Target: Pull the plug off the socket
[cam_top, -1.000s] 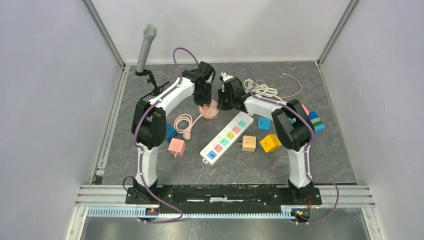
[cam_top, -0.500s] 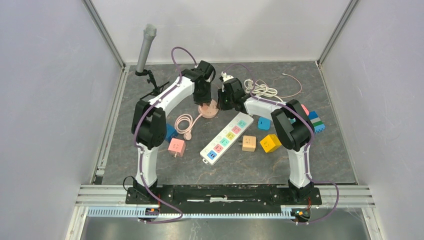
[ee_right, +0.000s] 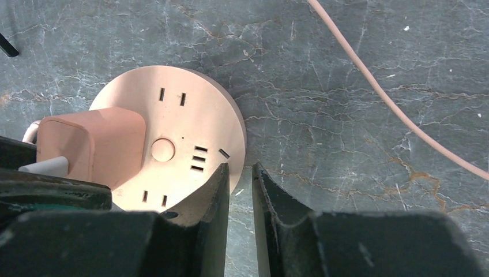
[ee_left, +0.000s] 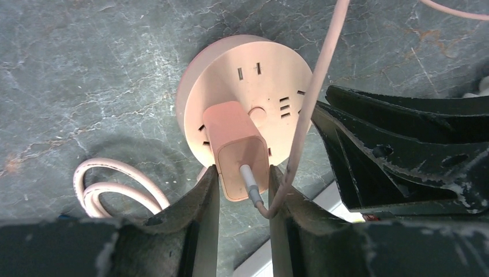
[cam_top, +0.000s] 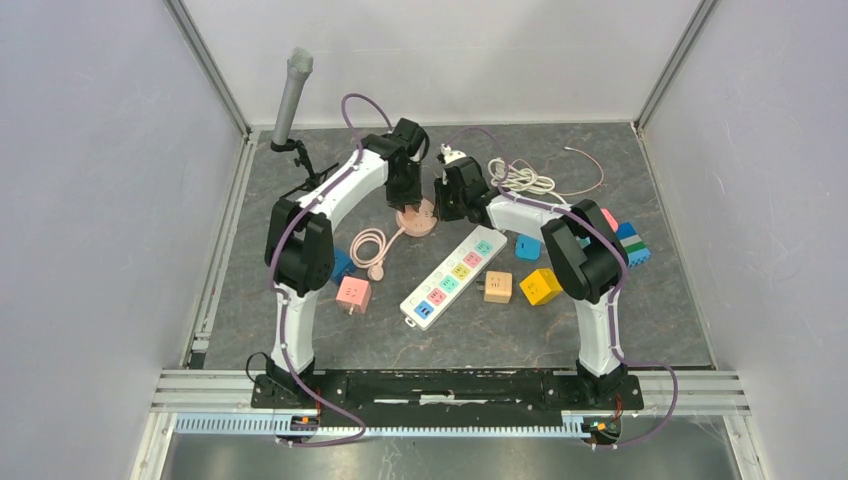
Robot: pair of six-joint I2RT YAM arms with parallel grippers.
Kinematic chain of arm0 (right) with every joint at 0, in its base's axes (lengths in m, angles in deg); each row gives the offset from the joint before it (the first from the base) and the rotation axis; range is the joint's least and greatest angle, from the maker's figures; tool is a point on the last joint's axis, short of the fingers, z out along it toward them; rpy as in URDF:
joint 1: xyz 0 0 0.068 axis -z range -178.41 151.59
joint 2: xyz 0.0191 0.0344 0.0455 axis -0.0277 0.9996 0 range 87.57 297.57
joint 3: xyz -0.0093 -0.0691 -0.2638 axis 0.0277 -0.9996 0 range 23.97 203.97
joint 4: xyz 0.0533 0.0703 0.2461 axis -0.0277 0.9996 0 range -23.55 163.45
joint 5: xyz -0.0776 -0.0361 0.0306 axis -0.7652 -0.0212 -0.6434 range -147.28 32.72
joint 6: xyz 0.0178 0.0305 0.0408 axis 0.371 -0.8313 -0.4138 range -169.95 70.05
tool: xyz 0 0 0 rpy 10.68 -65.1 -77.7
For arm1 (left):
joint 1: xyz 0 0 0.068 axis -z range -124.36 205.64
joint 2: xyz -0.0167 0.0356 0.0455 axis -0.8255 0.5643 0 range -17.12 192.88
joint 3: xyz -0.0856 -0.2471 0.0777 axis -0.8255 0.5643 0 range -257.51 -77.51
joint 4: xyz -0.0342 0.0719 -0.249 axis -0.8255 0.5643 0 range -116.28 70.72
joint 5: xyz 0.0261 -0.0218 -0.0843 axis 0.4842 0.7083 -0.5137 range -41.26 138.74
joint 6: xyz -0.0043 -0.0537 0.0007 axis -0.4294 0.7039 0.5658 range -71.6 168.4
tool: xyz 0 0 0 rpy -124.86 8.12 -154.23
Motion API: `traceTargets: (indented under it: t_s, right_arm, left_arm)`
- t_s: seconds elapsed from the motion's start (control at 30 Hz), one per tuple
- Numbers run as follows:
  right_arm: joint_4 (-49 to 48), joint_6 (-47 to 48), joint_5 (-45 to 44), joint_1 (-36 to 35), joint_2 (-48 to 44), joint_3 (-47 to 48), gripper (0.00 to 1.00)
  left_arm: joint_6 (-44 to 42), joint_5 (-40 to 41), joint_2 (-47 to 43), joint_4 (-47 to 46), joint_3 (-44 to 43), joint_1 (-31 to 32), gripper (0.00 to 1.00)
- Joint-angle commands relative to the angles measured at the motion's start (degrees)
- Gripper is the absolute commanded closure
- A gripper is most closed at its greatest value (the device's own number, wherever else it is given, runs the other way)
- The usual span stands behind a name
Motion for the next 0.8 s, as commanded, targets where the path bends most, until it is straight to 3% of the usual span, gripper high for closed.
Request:
traceTargets:
  t_s: [0.0, 0.1, 0.37, 0.67, 0.77]
  right_arm:
    - [9.2, 1.8, -0.7, -1.7, 5.4, -2.3, 0.74]
    - [9.7, 1.9, -0.7, -1.6, 6.0, -1.2, 0.74]
    - [12.9, 2.2, -2.9, -1.9, 7.4, 1.2, 0.74]
    - [12.3, 2.3, -3.0, -1.8, 6.9, 0.3, 0.74]
    - [11.6, 2.2, -2.6, -1.7, 6.2, 0.1, 0.74]
  left_arm:
    - [-1.1, -15.4, -4.4, -3.1, -1.2, -0.1, 0.98]
    - [1.1, -16.7, -4.2, -4.9, 0.1, 0.6, 0.98]
    - [0.7, -5.7, -1.1, -1.9, -4.2, 6.4, 0.98]
    - [-0.5, -27.8, -3.6, -3.1, -4.5, -0.8, 0.98]
    - [-0.5, -27.6, -3.7, -3.4, -3.8, -0.8, 0.98]
